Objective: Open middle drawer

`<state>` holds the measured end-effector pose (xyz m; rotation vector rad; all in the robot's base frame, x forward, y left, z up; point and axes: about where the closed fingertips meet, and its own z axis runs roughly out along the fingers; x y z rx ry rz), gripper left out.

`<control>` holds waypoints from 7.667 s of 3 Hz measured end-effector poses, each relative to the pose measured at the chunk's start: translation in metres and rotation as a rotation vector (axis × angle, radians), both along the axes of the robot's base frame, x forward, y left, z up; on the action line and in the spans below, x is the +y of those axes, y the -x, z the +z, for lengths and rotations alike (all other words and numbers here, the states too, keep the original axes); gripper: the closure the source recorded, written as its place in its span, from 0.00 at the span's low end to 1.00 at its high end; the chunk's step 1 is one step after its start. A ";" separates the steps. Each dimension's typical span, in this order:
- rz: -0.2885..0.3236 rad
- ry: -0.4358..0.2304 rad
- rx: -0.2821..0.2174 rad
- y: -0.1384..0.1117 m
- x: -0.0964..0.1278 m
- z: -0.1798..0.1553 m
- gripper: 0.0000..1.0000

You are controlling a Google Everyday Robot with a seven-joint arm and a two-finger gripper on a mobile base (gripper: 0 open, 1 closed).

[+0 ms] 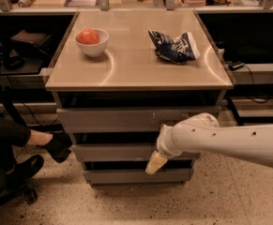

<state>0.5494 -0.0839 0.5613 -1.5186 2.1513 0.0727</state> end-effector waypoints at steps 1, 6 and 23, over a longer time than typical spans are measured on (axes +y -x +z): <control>0.002 -0.001 0.000 0.000 0.001 0.000 0.00; -0.043 -0.157 0.106 -0.041 -0.016 -0.096 0.00; -0.203 -0.114 0.061 -0.008 -0.071 -0.146 1.00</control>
Offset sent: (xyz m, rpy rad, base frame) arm 0.0306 0.0065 -0.1091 0.1561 0.0772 0.0219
